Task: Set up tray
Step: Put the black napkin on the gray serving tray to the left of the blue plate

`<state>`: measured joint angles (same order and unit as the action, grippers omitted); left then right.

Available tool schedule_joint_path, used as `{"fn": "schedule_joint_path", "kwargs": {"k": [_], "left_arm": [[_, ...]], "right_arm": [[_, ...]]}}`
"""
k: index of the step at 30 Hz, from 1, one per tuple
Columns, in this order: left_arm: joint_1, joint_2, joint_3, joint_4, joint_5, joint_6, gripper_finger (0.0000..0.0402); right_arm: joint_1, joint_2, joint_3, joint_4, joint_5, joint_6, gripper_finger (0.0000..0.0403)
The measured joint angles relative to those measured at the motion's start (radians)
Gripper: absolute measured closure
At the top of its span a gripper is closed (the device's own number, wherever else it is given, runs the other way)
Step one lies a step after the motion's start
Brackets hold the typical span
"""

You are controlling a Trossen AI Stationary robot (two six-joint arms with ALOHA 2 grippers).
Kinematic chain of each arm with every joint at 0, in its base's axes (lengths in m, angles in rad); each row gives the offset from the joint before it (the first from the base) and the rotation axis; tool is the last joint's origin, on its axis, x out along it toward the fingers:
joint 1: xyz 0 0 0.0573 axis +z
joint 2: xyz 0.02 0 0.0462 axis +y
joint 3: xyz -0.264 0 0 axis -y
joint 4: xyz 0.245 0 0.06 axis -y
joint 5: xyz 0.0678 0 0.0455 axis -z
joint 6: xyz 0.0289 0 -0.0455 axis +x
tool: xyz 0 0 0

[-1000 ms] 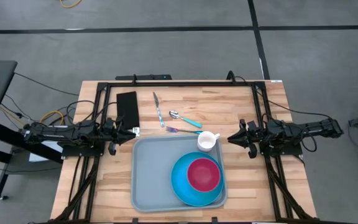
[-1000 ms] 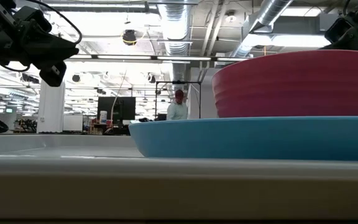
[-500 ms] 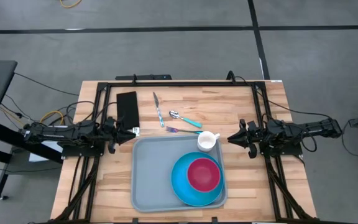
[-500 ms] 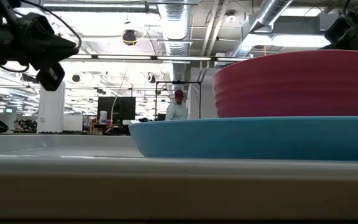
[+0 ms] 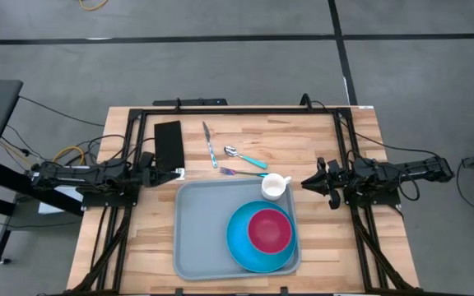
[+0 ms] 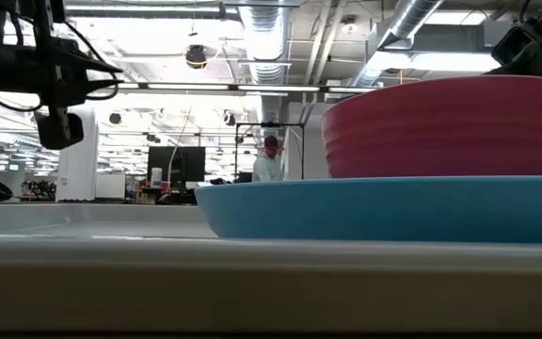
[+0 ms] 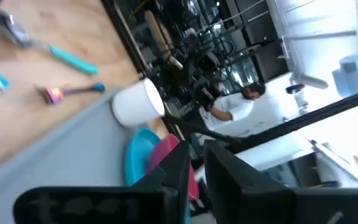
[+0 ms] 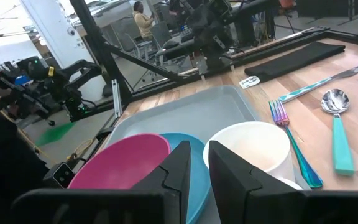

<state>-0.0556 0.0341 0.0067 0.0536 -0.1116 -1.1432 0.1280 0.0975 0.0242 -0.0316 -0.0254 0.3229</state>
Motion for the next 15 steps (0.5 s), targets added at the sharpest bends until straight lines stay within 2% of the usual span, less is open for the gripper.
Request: {"fn": "schedule_joint_path", "kwargs": {"k": [4, 6, 9, 12, 15], "left_arm": [[0.010, 0.000, 0.008, 0.067, -0.032, -0.036, 0.0365], [0.020, 0.017, 0.051, 0.080, -0.015, 0.070, 0.0365], [0.035, 0.093, 0.179, 0.063, -0.030, 0.268, 0.0365], [0.054, 0.242, 0.334, -0.125, -0.080, 0.396, 0.0360], [0.080, 0.451, 0.492, -0.346, -0.125, 0.460, 0.0348]], "right_arm": [[0.000, 0.000, 0.000, 0.000, 0.000, 0.000, 0.0352], [0.000, 0.000, 0.000, 0.000, 0.000, 0.000, 0.0352], [0.000, 0.000, 0.000, 0.000, 0.000, 0.000, 0.0352], [0.000, 0.000, 0.000, 0.000, 0.000, 0.000, 0.0352], [0.000, 0.000, 0.000, 0.000, 0.000, 0.000, 0.0352]]}}
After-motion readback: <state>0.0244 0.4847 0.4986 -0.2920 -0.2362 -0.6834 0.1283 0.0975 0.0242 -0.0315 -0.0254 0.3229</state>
